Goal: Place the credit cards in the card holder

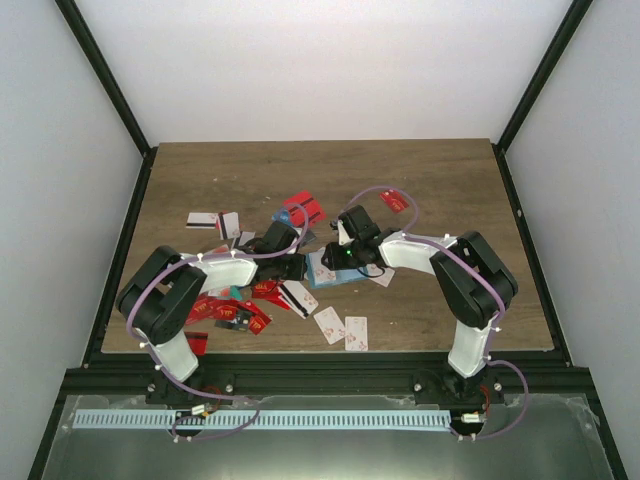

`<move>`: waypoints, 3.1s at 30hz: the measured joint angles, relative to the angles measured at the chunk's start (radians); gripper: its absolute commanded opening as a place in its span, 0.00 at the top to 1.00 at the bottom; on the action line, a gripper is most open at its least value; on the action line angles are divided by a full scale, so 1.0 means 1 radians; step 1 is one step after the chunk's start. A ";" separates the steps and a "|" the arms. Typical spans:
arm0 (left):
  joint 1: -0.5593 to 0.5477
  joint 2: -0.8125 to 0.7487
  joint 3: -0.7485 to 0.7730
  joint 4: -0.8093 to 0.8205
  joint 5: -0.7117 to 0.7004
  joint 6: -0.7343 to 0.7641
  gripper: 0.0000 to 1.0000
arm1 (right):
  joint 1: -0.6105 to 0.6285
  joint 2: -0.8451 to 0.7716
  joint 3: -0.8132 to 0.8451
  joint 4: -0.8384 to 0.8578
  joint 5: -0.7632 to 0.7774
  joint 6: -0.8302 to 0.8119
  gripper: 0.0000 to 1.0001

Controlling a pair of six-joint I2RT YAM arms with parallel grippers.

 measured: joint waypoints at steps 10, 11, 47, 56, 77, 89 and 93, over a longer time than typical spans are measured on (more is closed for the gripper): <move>0.000 0.000 0.000 0.000 0.013 0.000 0.79 | -0.001 0.002 0.000 0.023 -0.080 0.003 0.65; 0.000 0.000 0.000 0.000 0.013 0.000 0.79 | -0.001 0.002 0.000 0.023 -0.084 0.002 0.65; -0.300 -0.071 0.001 -0.017 0.212 -0.001 0.68 | 0.004 -0.998 -0.666 -0.271 -0.181 0.470 0.30; -0.344 0.030 0.032 -0.008 0.230 -0.004 0.68 | 0.016 -1.083 -0.764 -0.326 -0.257 0.557 0.31; -0.406 0.042 0.029 0.014 0.249 -0.040 0.68 | 0.097 -0.934 -0.887 -0.034 -0.331 0.696 0.37; -0.408 -0.017 -0.029 0.027 0.249 -0.081 0.68 | 0.106 -0.826 -0.922 0.156 -0.383 0.758 0.50; -0.413 -0.019 -0.052 0.046 0.263 -0.090 0.68 | 0.111 -0.785 -0.924 0.222 -0.398 0.770 0.57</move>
